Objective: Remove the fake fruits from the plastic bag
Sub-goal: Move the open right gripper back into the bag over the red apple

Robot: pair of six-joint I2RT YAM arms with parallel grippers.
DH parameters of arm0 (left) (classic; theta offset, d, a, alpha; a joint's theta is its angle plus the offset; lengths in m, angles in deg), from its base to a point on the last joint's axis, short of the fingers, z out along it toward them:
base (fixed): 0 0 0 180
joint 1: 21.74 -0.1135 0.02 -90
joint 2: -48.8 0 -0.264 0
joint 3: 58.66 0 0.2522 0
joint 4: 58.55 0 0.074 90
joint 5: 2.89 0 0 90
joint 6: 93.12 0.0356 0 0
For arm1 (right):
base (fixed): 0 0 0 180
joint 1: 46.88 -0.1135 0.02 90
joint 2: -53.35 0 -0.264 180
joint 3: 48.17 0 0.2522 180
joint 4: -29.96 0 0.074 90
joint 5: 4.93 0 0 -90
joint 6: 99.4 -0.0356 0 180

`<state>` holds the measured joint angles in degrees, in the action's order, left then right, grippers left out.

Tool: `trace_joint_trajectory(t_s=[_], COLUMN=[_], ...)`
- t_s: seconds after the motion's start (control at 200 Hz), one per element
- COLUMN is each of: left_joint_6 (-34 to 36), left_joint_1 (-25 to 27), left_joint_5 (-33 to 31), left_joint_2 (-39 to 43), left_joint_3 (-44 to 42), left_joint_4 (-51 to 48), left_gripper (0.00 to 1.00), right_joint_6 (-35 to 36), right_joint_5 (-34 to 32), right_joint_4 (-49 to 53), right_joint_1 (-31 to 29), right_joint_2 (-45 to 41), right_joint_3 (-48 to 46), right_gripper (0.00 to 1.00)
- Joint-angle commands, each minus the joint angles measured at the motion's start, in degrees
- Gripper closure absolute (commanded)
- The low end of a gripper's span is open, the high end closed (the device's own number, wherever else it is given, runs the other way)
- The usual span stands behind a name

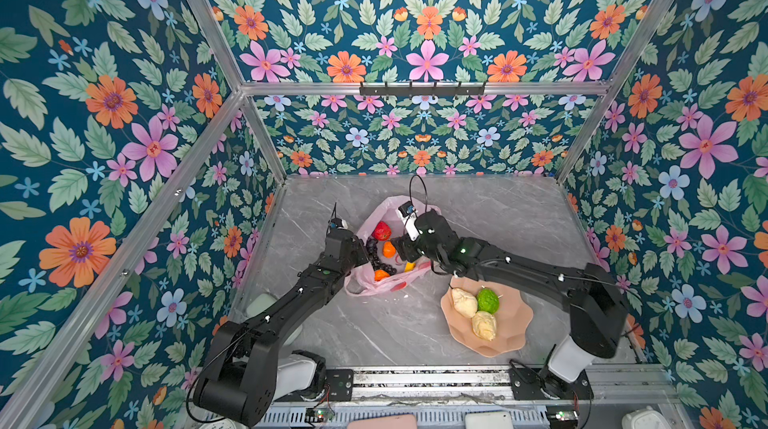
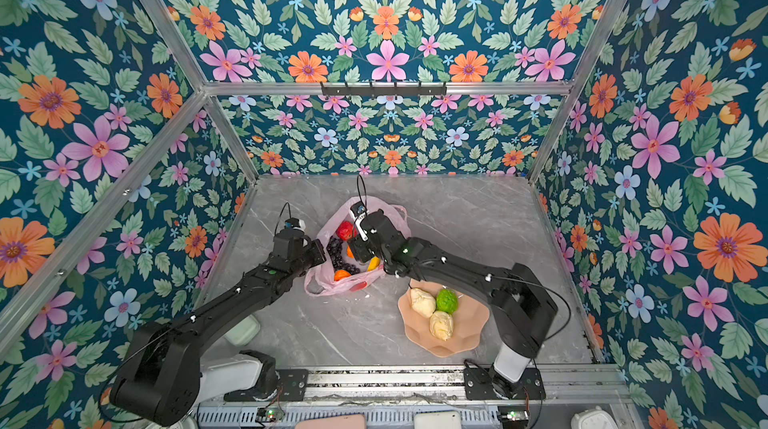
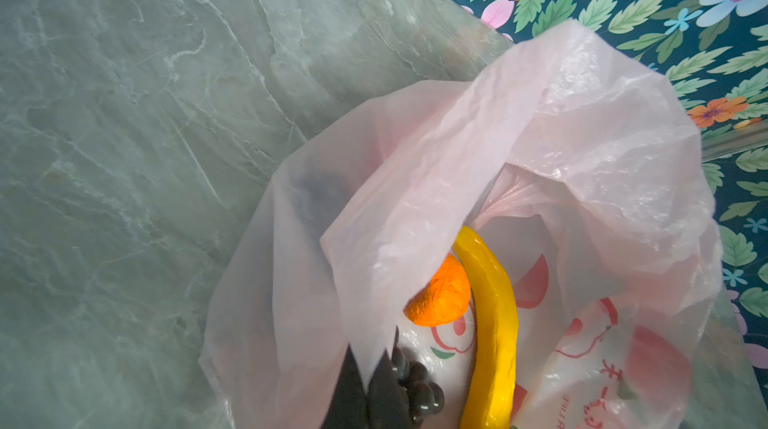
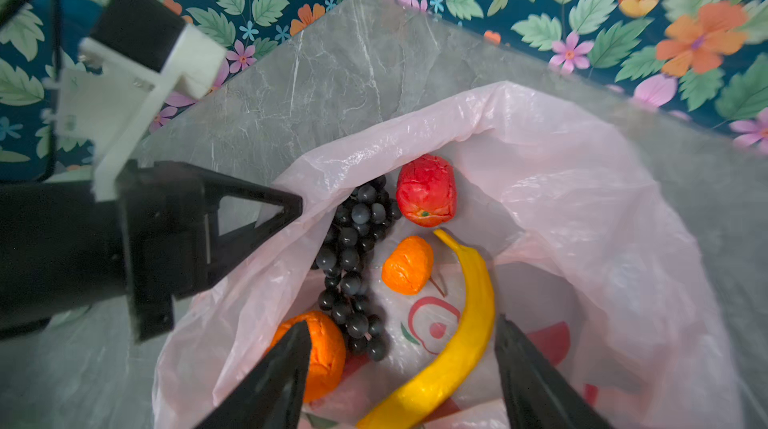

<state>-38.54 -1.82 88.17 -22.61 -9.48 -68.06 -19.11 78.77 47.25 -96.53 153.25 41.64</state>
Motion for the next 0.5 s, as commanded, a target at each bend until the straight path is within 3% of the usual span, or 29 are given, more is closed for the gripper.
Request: trace_joint_trajectory(t_s=[0.0, 0.24, 0.495], left_joint_6=[-0.55, -0.79, -0.79], left_joint_1=[-0.81, -1.18, -1.25], left_joint_5=[0.82, 1.26, 1.49], left_joint_2=[-0.63, -1.71, -1.99], left_joint_3=[0.57, 1.73, 1.17], left_joint_4=[-0.38, -0.12, -0.01], left_gripper=[1.0, 1.0, 1.0], right_joint_6=[-7.96, -15.25, -16.17], right_joint_5=[4.37, 12.92, 14.79], right_joint_4=[6.93, 18.08, 22.02], right_joint_1=[1.6, 5.47, 5.9], right_joint_2=[4.64, 15.85, 24.04], right_joint_3=[6.09, 19.81, 29.52], right_gripper=[0.29, 0.31, 0.3])
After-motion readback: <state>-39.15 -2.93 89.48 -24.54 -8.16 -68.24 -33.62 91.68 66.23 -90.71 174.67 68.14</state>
